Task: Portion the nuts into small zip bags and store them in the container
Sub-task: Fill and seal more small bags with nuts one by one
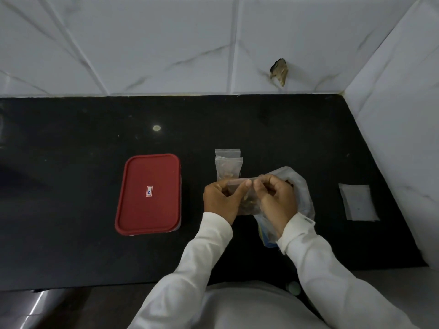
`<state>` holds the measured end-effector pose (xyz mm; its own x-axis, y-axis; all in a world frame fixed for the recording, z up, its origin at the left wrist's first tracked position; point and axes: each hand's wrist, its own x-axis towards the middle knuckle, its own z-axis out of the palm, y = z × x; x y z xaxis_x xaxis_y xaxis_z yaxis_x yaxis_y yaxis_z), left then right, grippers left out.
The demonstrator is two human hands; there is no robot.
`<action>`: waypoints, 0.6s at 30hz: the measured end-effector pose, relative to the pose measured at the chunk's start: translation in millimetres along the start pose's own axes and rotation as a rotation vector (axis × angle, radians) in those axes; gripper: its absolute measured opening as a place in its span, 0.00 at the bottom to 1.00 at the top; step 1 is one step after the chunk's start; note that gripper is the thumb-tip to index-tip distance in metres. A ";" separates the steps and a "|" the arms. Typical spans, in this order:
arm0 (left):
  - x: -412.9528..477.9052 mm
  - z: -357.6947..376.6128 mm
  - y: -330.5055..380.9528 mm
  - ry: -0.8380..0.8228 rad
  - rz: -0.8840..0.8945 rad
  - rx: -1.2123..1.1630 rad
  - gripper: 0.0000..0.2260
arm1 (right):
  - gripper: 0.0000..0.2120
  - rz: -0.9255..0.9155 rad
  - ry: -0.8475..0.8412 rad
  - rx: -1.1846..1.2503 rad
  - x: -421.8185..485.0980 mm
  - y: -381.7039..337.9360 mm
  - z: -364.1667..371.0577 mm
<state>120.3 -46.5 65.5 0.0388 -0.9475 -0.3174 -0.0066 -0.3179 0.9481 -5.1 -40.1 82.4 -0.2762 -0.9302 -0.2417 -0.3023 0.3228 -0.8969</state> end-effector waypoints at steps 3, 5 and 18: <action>3.1 -2.8 -1.7 0.048 0.002 0.025 0.04 | 0.03 0.010 -0.037 0.087 -6.1 4.6 4.5; 4.1 -2.9 -2.4 0.038 -0.013 0.015 0.04 | 0.02 0.040 -0.016 0.097 -7.6 4.8 6.6; 10.8 -7.3 -11.1 0.083 -0.286 -0.308 0.06 | 0.07 0.208 0.023 0.232 1.6 7.0 10.5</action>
<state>128.2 -53.0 51.7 0.0755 -0.8125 -0.5781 0.3147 -0.5307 0.7870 1.9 -41.1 71.8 -0.3320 -0.8431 -0.4231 -0.0215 0.4552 -0.8901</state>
